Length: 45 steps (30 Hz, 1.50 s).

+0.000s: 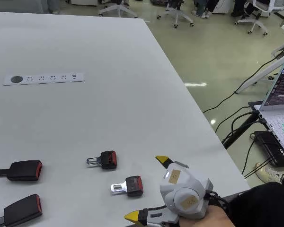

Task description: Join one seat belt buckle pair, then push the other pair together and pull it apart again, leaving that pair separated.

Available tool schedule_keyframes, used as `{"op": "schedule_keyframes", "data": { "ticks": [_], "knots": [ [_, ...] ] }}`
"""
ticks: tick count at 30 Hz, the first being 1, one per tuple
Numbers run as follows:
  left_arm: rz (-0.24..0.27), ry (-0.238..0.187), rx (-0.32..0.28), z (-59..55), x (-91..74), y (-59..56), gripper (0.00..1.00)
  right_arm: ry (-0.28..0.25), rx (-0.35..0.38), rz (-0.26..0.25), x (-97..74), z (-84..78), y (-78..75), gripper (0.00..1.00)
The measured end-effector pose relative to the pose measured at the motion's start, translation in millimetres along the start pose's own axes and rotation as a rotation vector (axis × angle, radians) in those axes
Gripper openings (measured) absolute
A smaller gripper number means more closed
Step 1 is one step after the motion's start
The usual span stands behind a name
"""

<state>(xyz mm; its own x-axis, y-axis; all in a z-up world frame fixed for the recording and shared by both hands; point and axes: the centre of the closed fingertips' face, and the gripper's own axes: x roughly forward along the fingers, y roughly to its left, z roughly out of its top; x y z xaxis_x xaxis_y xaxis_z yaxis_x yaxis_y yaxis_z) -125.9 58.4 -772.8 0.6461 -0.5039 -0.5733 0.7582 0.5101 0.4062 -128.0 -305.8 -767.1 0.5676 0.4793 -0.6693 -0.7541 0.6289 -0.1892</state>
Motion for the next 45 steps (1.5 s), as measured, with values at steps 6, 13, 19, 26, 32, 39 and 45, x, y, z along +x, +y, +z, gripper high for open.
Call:
{"op": "schedule_keyframes", "data": {
  "ticks": [6,13,19,26,32,39,45],
  "knots": [
    [-0.02,-0.004,-0.032,5.5,-0.2,-4.1,1.0,-0.037,0.015,-0.035,-5.0,4.9,-8.0,0.98],
    [-0.014,-0.009,-0.035,2.3,0.5,-4.4,1.0,-0.057,0.041,-0.059,-6.6,5.3,-10.9,1.0],
    [-0.02,0.002,-0.027,-1.8,1.9,-6.2,1.0,-0.06,0.042,-0.042,-4.2,5.7,-1.3,1.0],
    [-0.022,0.005,-0.03,-0.3,1.4,-7.1,0.99,-0.033,0.032,-0.033,-5.0,2.9,2.5,0.98],
    [-0.054,0.049,-0.004,-5.4,1.7,-14.6,0.94,0.022,0.043,-0.005,-5.7,-6.4,8.1,0.89],
    [-0.047,0.042,-0.024,1.8,0.0,-13.7,0.96,0.101,0.102,0.027,-3.9,-22.0,18.5,0.86],
    [-0.043,0.037,-0.029,5.3,-1.3,-12.3,0.96,0.072,0.112,0.048,6.4,-19.9,28.2,0.86]
  ]
}}
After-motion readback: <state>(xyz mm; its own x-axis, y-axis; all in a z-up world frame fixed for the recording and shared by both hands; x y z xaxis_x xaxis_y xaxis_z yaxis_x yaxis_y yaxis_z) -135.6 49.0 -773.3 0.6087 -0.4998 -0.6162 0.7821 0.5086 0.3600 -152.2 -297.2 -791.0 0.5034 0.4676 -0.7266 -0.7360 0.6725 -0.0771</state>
